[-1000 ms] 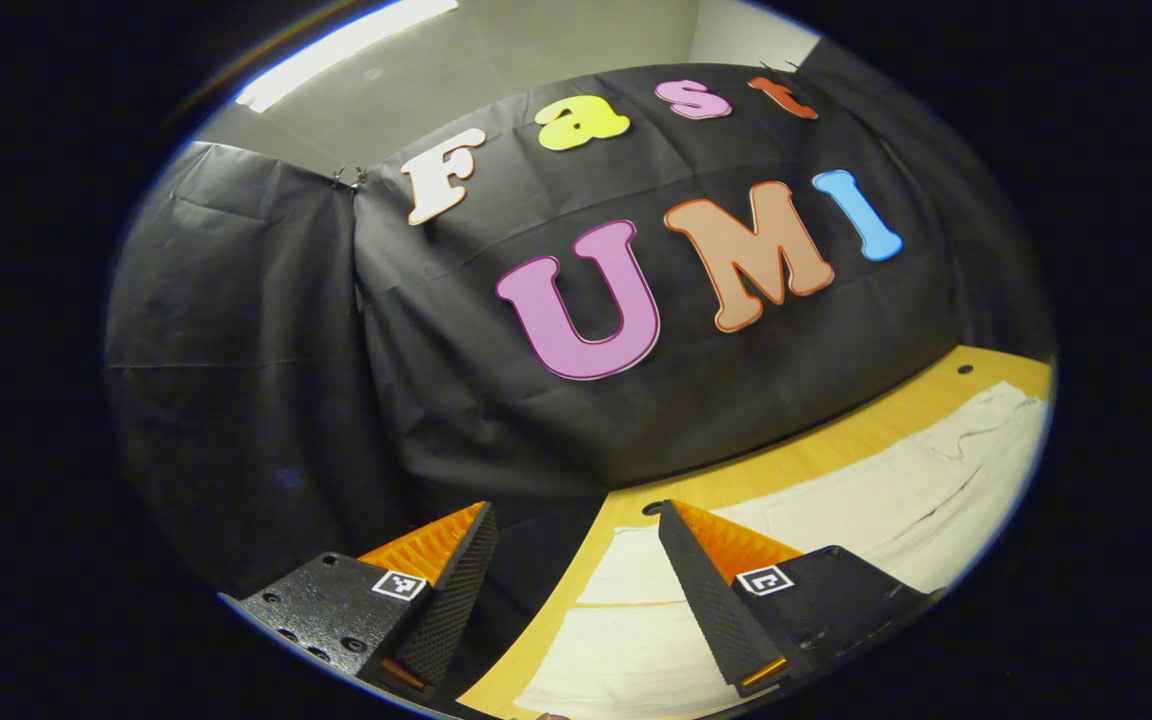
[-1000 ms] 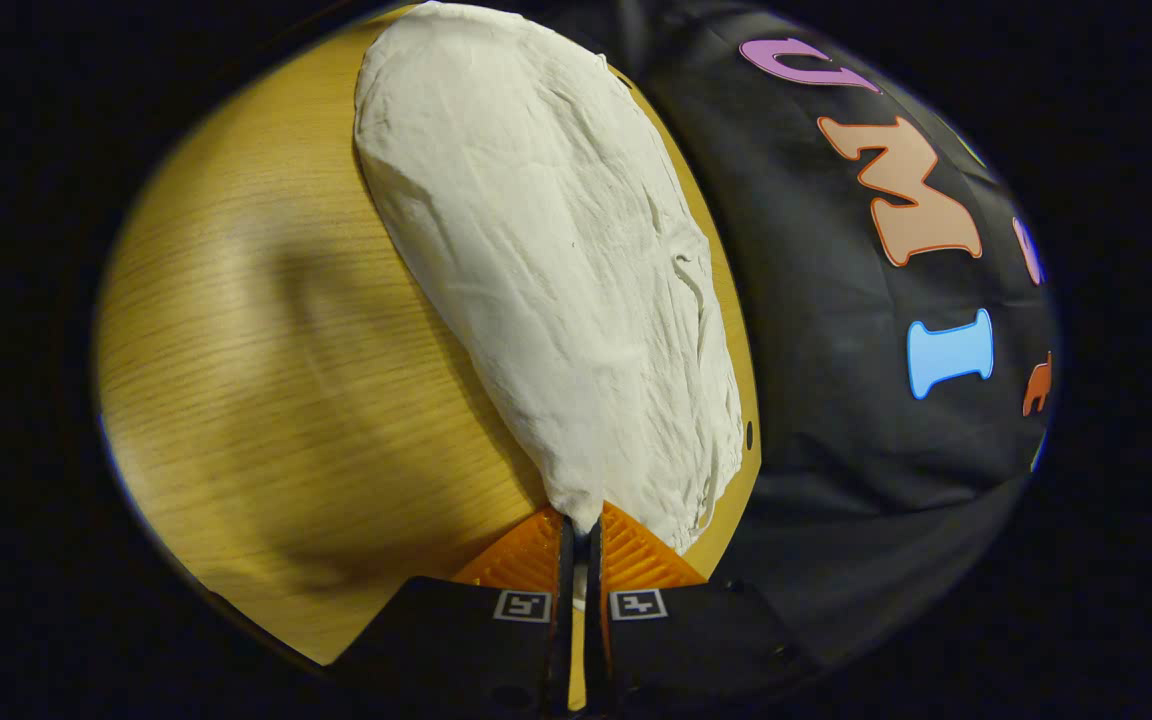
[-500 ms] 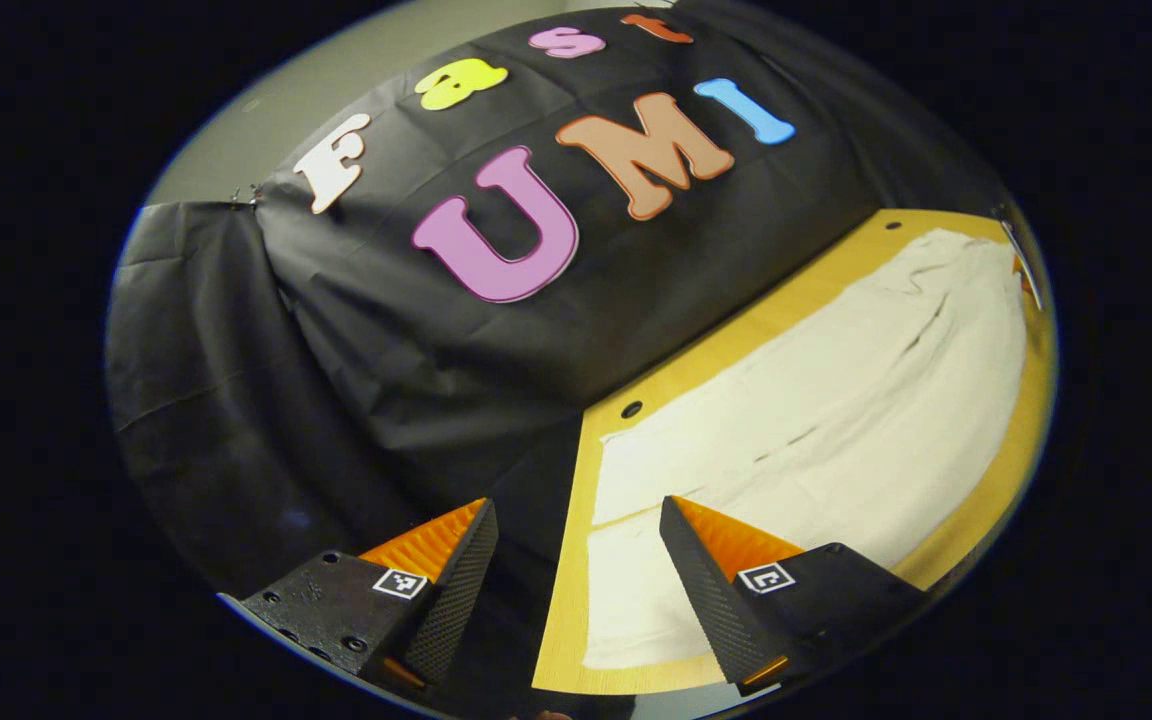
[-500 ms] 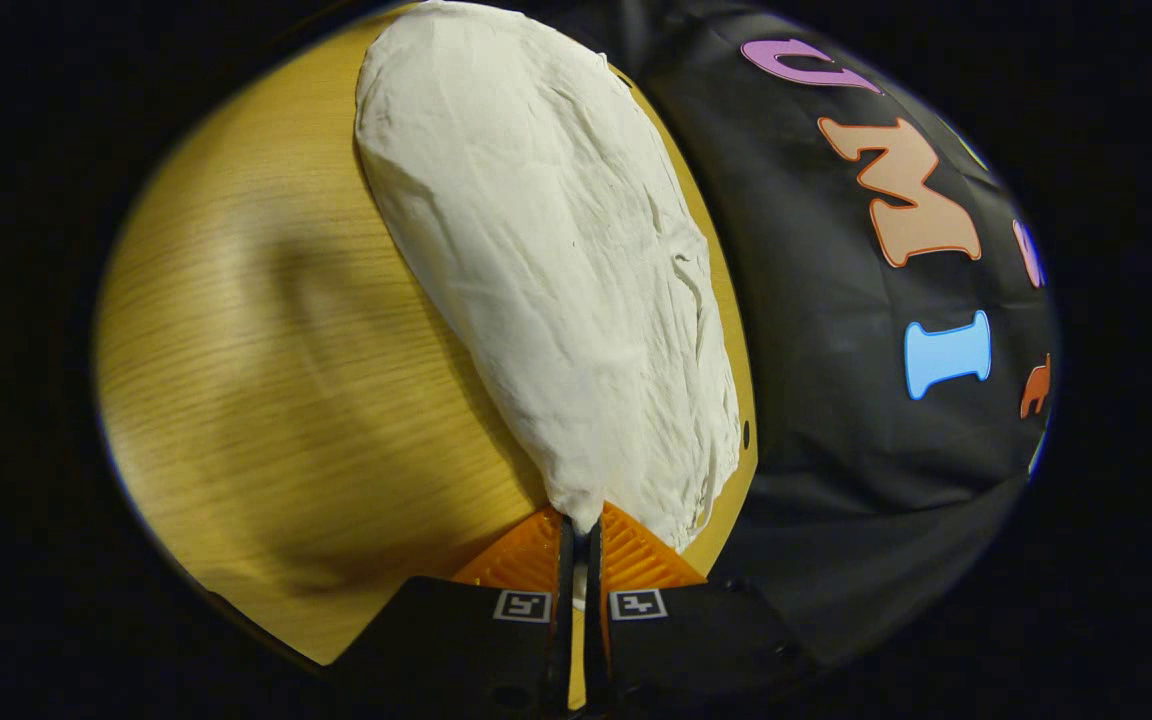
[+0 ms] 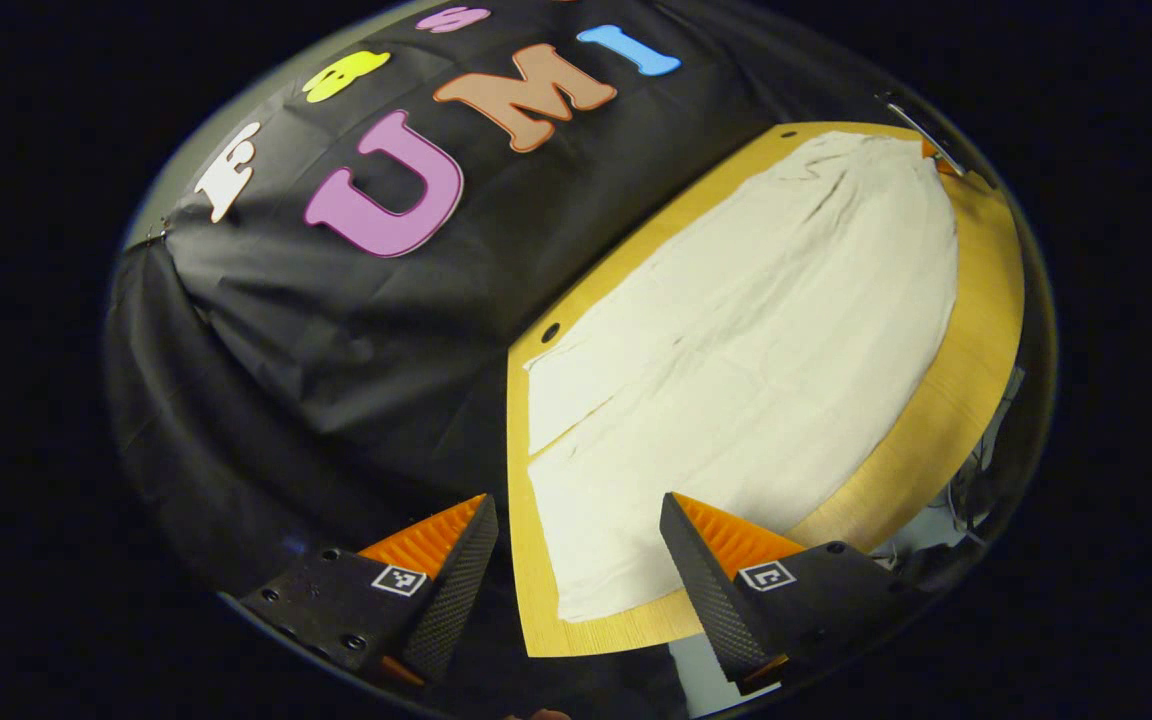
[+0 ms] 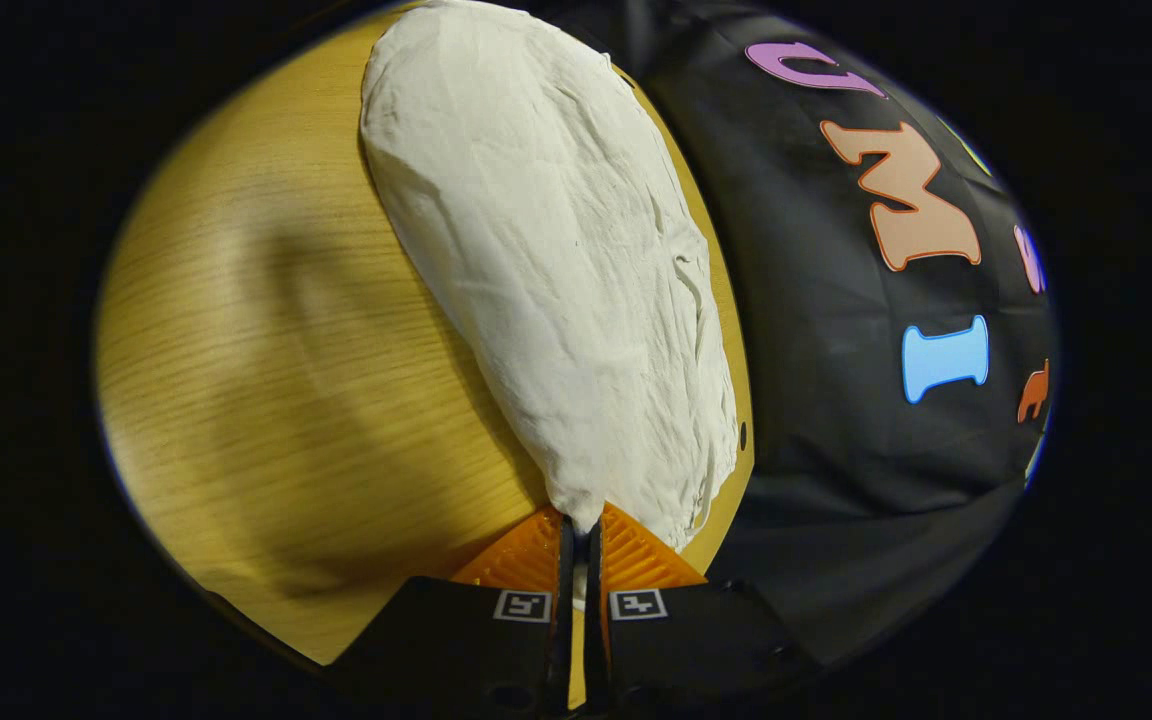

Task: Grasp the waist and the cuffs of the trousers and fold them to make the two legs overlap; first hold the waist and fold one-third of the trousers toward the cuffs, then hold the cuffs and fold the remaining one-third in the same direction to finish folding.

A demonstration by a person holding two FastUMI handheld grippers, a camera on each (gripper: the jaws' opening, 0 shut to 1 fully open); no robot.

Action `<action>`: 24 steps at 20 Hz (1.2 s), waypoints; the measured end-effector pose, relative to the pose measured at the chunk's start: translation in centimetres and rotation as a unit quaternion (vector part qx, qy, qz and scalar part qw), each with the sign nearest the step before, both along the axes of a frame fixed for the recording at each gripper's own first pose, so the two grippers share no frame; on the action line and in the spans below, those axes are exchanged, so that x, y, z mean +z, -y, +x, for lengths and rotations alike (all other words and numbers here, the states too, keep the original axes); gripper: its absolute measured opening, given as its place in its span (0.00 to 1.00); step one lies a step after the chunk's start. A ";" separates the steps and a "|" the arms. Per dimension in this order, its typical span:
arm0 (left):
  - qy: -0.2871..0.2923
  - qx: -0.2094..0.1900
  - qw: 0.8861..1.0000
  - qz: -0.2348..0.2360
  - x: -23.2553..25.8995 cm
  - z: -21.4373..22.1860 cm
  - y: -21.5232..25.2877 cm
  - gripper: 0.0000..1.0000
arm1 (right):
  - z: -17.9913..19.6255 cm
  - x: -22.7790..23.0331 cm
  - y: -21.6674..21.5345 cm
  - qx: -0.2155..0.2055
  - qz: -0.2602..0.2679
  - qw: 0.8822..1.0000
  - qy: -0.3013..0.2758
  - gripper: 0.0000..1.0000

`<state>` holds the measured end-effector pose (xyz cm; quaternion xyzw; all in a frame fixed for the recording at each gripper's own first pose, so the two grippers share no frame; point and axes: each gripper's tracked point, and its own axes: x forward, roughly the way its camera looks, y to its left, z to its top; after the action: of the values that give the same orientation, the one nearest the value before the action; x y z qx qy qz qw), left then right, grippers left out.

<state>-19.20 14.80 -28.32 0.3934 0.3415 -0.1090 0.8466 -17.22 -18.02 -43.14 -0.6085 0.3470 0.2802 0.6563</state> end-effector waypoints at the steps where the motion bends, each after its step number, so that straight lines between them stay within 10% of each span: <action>1: -0.008 -0.013 1.000 0.008 -0.5 -0.1 0.1 0.97 | 0.0 0.0 0.0 -0.001 0.000 1.000 0.000 0.07; 24: -0.149 -0.147 0.970 0.125 -8.6 -1.9 -0.7 0.86 | 0.0 0.0 -0.1 -0.012 0.000 1.000 0.020 0.07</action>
<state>-21.07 15.52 -36.93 0.5214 0.4125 -0.2463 0.7052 -17.22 -17.90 -43.15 -0.6096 0.3412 0.2603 0.6665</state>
